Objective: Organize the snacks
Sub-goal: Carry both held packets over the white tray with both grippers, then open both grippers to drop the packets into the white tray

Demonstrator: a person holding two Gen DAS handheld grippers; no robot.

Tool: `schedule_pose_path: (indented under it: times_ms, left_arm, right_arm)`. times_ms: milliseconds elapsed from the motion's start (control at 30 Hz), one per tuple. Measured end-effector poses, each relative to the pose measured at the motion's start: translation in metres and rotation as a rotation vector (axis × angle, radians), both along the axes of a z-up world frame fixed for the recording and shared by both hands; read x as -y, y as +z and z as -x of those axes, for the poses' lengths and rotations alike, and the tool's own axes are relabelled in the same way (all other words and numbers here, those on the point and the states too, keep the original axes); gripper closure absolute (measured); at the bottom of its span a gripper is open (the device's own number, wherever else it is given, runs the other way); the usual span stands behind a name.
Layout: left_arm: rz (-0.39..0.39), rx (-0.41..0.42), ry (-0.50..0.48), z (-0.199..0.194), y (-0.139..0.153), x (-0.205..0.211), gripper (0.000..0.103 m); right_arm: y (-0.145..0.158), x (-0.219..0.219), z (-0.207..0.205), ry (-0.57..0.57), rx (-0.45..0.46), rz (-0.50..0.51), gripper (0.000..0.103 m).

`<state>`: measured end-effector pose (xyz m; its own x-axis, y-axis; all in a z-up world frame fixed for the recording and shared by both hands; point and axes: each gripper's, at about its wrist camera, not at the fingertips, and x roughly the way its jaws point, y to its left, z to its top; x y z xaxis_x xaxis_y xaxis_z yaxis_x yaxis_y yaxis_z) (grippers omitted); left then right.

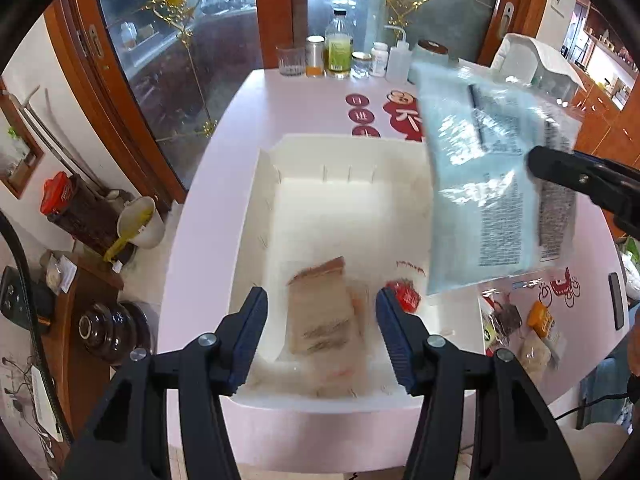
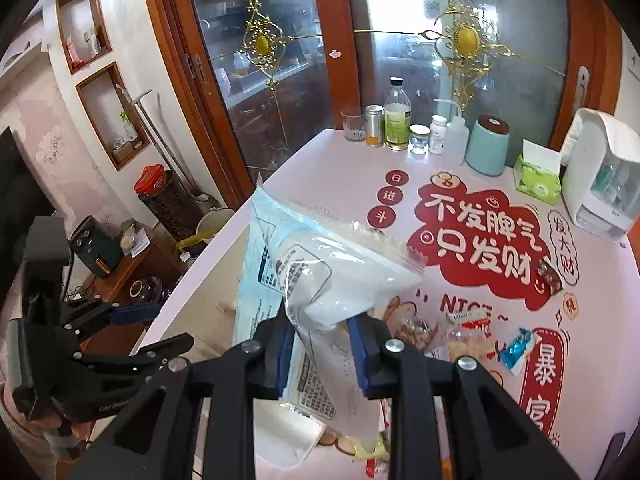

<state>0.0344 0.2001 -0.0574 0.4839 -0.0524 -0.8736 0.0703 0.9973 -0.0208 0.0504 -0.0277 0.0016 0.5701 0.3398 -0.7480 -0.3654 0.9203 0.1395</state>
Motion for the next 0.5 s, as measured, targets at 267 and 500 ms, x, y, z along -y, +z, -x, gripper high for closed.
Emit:
schedule_pose_path:
  times_ms: [267, 500]
  left_arm:
    - [-0.006, 0.054, 0.042, -0.001, 0.016, -0.006, 0.018]
    - [0.023, 0.06, 0.073, 0.004, 0.022, -0.014, 0.018]
  right_arm:
    - [0.003, -0.011, -0.014, 0.005, -0.025, -0.033, 0.062]
    - [0.015, -0.012, -0.005, 0.016, 0.05, -0.006, 0.053]
